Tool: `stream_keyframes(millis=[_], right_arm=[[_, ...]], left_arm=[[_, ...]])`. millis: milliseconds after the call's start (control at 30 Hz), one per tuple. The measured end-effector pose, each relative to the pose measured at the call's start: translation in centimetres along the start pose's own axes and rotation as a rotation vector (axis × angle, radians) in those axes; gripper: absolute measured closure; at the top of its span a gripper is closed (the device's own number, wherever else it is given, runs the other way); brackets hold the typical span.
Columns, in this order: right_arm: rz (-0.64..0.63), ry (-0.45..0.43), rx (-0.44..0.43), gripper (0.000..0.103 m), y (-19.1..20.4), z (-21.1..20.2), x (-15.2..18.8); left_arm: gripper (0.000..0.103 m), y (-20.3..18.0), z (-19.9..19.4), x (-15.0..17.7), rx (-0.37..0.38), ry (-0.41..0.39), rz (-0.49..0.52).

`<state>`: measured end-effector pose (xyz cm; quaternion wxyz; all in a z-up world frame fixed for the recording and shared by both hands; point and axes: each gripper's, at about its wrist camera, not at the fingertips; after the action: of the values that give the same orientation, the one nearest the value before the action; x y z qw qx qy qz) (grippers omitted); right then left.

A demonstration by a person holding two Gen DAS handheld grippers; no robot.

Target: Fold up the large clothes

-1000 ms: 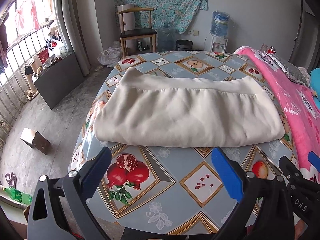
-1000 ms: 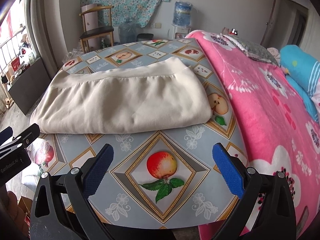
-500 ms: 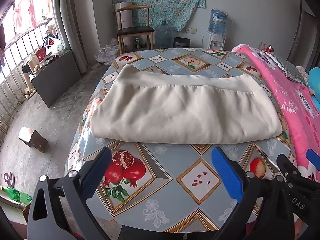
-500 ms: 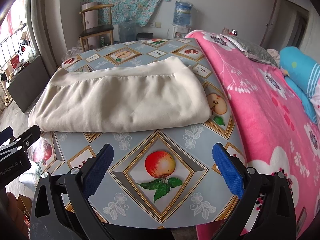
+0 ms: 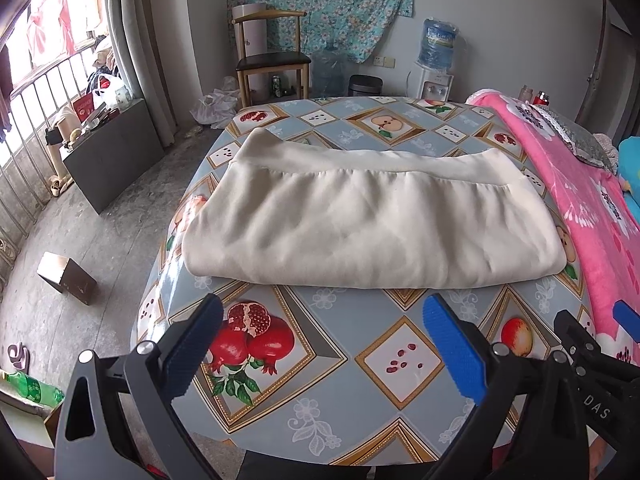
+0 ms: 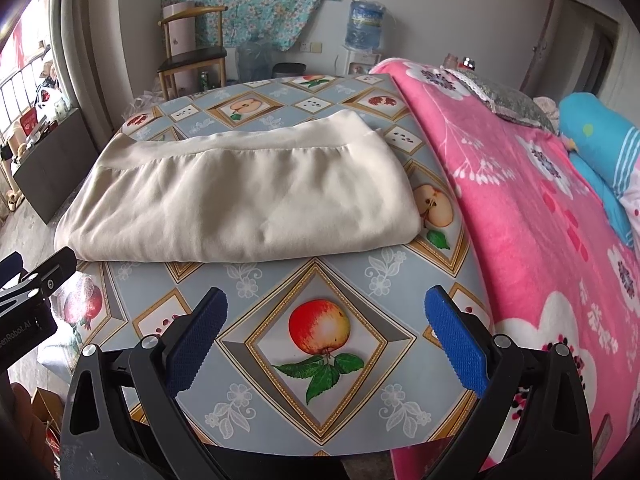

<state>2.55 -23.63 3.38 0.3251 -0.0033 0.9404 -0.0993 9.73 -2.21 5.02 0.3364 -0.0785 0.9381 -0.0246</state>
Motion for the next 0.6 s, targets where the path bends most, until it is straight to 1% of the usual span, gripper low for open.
stream_keyframes(millis=[600], right_arm=[[-0.001, 0.002, 0.001, 0.007, 0.04, -0.11, -0.10]], left_arm=[[0.005, 0.06, 0.21, -0.07, -0.004, 0.003, -0.002]])
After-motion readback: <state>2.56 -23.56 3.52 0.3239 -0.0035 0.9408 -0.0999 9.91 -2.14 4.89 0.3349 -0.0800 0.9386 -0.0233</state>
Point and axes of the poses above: each gripper's, at about its wrist camera, not at the fingertips, and z roughly the way its jaws point, y to its left, x to its underside, and after that the axes turned 8 degrees about -z, right-handed
